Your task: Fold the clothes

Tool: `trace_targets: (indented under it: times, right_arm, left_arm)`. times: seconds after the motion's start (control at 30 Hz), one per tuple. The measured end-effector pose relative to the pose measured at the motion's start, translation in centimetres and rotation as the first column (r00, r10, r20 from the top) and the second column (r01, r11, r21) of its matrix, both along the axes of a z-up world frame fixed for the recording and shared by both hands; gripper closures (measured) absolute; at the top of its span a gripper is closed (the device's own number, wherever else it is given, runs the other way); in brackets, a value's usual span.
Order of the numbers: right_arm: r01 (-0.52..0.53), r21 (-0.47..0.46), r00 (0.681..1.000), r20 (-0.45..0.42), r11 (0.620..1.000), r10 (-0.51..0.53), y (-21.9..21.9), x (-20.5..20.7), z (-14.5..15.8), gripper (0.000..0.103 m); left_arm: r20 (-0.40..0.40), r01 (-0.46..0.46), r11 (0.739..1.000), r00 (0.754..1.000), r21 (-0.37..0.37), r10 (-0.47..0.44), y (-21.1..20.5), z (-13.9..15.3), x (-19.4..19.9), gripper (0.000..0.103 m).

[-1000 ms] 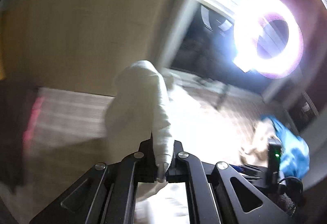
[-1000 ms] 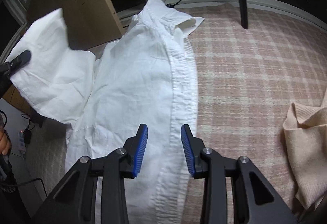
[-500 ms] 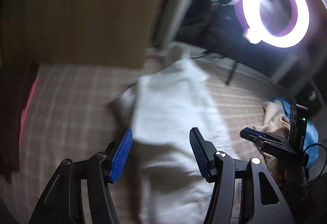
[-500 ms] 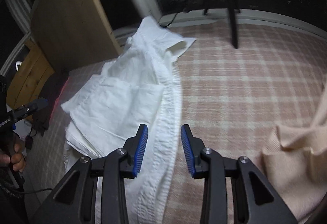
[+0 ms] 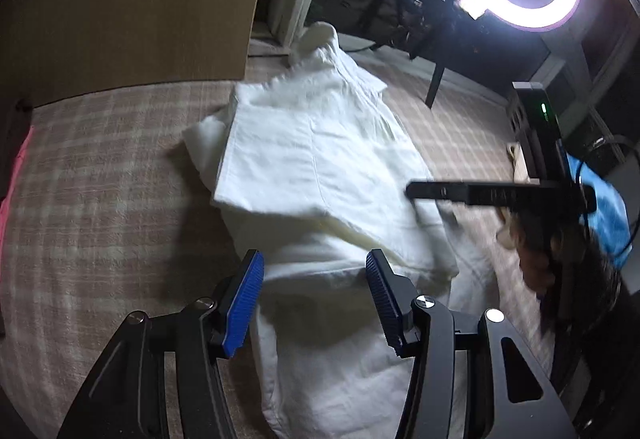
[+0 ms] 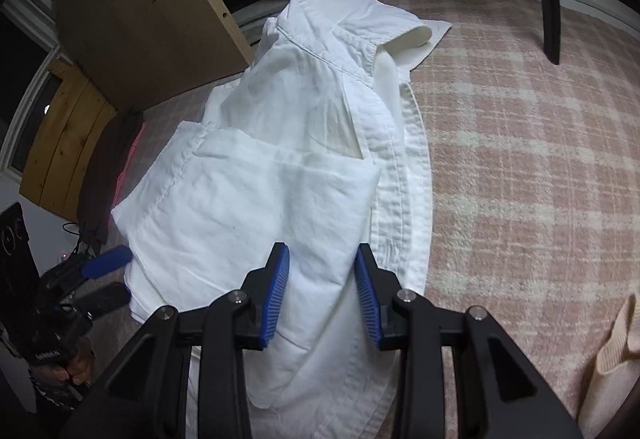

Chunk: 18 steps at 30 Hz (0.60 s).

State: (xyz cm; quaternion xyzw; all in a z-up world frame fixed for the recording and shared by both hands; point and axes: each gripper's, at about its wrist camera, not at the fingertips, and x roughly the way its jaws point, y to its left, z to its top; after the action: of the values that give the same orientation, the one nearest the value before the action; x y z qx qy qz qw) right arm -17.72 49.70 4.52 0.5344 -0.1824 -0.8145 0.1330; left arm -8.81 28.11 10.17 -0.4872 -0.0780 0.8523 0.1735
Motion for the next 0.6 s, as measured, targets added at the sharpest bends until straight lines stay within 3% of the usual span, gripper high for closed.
trace_targets:
  times: [0.03, 0.07, 0.1, 0.33, 0.4, 0.43, 0.53, 0.6]
  right_arm:
    - [-0.004, -0.01, 1.0, -0.001, 1.0, 0.004, 0.0, -0.2, 0.0, 0.07]
    - [-0.014, -0.004, 1.0, -0.015, 1.0, 0.014, -0.2, -0.4, 0.3, 0.081]
    - [-0.024, 0.001, 0.999, -0.029, 1.0, 0.024, -0.4, -0.7, 0.5, 0.098]
    - [-0.122, 0.199, 0.97, -0.183, 0.972, 0.159, -3.3, -2.5, 5.9, 0.1]
    - [-0.098, 0.331, 0.963, -0.207, 0.939, 0.174, -3.2, -3.0, 6.7, 0.1]
    - [-0.1, 0.359, 0.962, -0.203, 0.928, 0.183, -2.8, -3.2, 6.5, 0.1]
    - [-0.156, 0.303, 0.968, -0.145, 0.94, 0.207, -2.3, -3.9, 4.0, 0.099]
    - [-0.139, 0.365, 0.976, -0.106, 0.92, 0.19, -2.3, -4.4, 2.6, 0.092]
  left_arm:
    - [0.014, 0.001, 1.0, 1.0, -0.004, -0.001, -0.1, -0.4, -0.1, 0.053]
    - [0.024, -0.001, 1.0, 1.0, -0.009, 0.001, -0.3, -0.7, -0.1, 0.053]
    - [0.034, -0.002, 1.0, 0.999, -0.014, 0.003, -0.5, -1.0, -0.1, 0.053]
    - [0.053, -0.004, 1.0, 0.999, -0.019, 0.005, -1.5, -0.6, 0.7, 0.053]
    - [0.03, 0.013, 0.999, 0.999, -0.034, -0.012, -1.4, 0.5, 1.3, 0.053]
    - [0.009, 0.018, 1.0, 1.0, -0.02, -0.018, -1.4, 1.3, 1.3, 0.053]
    - [-0.047, 0.038, 0.999, 0.998, 0.006, -0.037, -1.3, 3.0, 0.2, 0.051]
    - [-0.066, 0.04, 0.999, 0.997, 0.01, -0.039, -0.9, 2.9, -1.6, 0.051]
